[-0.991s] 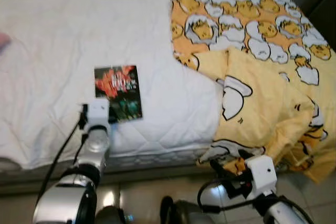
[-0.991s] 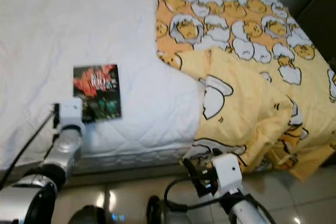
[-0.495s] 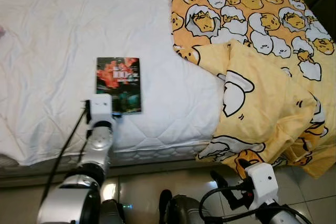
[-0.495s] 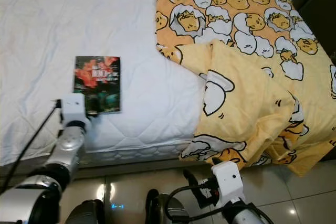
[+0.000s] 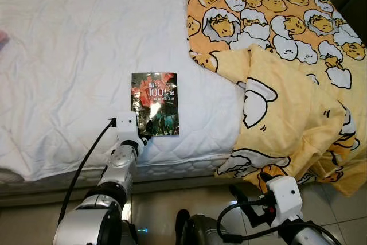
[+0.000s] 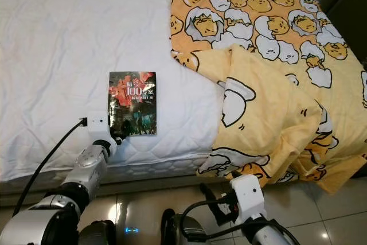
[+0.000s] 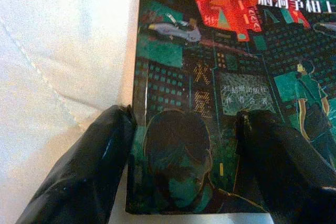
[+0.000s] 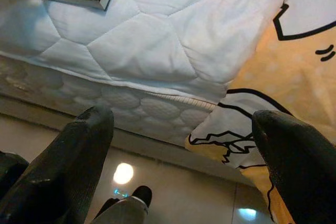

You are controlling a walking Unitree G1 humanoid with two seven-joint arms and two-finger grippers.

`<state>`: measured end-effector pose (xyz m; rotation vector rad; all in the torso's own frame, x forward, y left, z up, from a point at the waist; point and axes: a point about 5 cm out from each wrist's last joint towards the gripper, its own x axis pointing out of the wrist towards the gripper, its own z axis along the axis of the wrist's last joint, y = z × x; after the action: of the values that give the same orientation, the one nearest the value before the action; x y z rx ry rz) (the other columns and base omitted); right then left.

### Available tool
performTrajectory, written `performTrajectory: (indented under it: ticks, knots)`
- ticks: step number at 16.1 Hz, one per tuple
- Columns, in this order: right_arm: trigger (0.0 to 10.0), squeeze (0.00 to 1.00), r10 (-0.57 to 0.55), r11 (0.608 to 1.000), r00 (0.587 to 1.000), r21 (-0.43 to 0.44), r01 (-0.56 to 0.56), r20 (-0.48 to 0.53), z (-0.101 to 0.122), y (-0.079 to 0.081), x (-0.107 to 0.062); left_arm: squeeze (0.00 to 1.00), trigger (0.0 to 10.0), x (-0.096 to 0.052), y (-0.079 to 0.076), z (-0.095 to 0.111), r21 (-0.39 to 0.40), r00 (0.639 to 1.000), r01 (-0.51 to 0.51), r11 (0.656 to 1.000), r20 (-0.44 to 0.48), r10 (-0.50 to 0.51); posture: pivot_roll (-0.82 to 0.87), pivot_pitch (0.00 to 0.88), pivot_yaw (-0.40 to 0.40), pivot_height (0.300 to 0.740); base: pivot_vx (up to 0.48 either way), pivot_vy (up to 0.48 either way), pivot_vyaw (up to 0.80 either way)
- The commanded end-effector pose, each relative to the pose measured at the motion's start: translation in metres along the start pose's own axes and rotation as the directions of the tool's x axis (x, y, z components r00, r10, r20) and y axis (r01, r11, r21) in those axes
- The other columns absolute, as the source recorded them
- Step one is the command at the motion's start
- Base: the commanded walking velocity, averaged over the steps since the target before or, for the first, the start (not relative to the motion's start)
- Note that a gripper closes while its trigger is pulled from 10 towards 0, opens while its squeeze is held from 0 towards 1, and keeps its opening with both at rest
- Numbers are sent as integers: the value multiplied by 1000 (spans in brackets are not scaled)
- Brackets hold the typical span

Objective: Clean up the room

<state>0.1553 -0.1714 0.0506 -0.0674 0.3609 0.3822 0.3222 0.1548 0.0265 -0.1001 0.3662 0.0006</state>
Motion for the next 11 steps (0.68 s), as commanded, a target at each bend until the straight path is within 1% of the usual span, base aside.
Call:
performTrajectory:
  ticks: [1, 2, 3, 5, 7, 8, 9, 10, 11]
  knots:
    - [10000, 0, -18, 1000, 999, -1, 18, -45, -8, -4, -3, 0, 0, -12, -6, -41, -47, 981, 12, 999, -194, -21, -208, 180, -170, 740, 0, 0, 0]
    - [10000, 0, -19, 1000, 999, -1, 19, -45, -7, -5, -2, 0, 0, -11, -7, -41, -59, 978, 22, 998, -207, -34, -210, 179, -169, 740, 0, 0, 0]
    - [10000, 0, -25, 1000, 999, -2, 25, -44, -8, -6, -2, 0, 0, -9, -9, -38, -52, 975, 41, 998, -218, -52, -212, 171, -162, 740, 0, 0, 0]
    - [10000, 0, -35, 999, 999, -2, 35, -42, -7, -7, 1, 0, 0, -6, -13, -31, -67, 976, 71, 995, -200, -83, -210, 167, -153, 740, 0, 0, 0]
    - [10000, 0, -44, 999, 998, 0, 44, -33, -7, -9, 4, 0, 0, -5, -14, -27, -43, 977, 99, 994, -184, -105, -202, 158, -137, 740, 0, 0, 0]
    - [10000, 0, -54, 999, 998, 3, 54, -24, -6, -10, 7, 0, 0, -4, -17, -23, 1, 979, 129, 992, -162, -127, -197, 150, -128, 740, 0, 0, 0]
    - [10000, 0, -59, 998, 998, 6, 60, -20, -6, -11, 9, 0, 0, -3, -19, -21, 23, 978, 147, 989, -151, -142, -189, 144, -119, 740, 0, 0, 0]
    - [10000, 0, -67, 998, 998, 9, 67, -12, -6, -11, 12, 0, 0, -2, -22, -16, 28, 979, 166, 986, -123, -161, -178, 128, -104, 740, 0, 0, 0]
    - [10000, 0, -73, 997, 997, 10, 73, -1, -5, -12, 17, 0, 0, 0, -25, -8, 10, 981, 181, 984, -77, -179, -169, 114, -91, 740, 0, 0, 0]
